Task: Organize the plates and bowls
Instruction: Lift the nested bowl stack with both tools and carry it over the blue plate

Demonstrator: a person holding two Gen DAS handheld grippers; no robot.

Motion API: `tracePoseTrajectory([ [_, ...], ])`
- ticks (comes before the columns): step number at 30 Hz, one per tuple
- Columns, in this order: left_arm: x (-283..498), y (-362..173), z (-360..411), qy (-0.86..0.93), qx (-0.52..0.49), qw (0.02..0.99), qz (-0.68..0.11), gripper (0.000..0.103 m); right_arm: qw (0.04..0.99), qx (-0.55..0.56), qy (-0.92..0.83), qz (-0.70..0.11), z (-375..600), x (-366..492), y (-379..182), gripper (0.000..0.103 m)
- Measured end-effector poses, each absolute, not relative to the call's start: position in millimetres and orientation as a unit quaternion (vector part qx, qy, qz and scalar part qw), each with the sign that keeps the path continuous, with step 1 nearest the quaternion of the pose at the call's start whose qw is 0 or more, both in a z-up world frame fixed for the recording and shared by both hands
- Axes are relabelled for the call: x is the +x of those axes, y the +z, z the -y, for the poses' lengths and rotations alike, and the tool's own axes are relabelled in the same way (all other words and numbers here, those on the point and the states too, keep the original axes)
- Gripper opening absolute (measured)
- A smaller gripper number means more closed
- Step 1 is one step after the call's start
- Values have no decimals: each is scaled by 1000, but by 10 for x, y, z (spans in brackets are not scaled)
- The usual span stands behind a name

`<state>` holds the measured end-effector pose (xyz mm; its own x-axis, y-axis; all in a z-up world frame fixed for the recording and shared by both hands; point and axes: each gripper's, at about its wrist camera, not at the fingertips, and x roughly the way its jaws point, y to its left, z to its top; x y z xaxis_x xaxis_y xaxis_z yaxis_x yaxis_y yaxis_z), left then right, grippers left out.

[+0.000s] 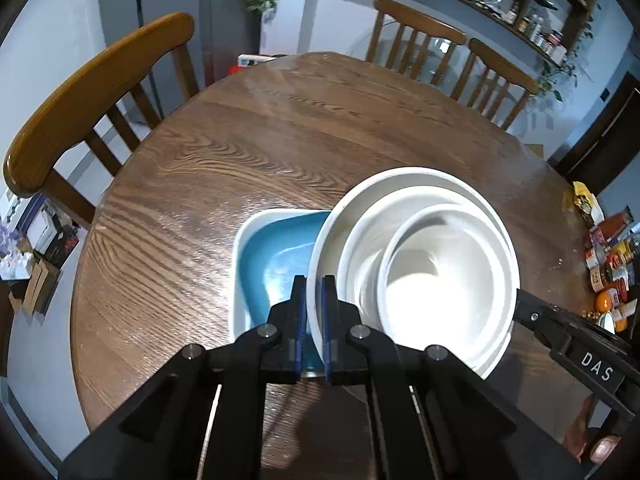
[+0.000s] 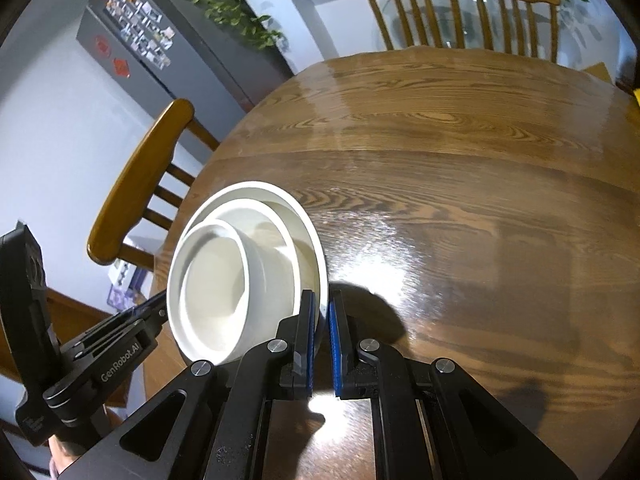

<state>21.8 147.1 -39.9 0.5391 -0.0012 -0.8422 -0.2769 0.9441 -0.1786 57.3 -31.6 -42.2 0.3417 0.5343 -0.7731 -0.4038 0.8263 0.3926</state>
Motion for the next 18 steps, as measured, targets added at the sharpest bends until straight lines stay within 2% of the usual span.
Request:
tracePoseTrajectory([
  [18, 324, -644, -1794, 107, -157, 843, -503, 2, 793, 52, 297, -529, -137, 746, -684, 9],
])
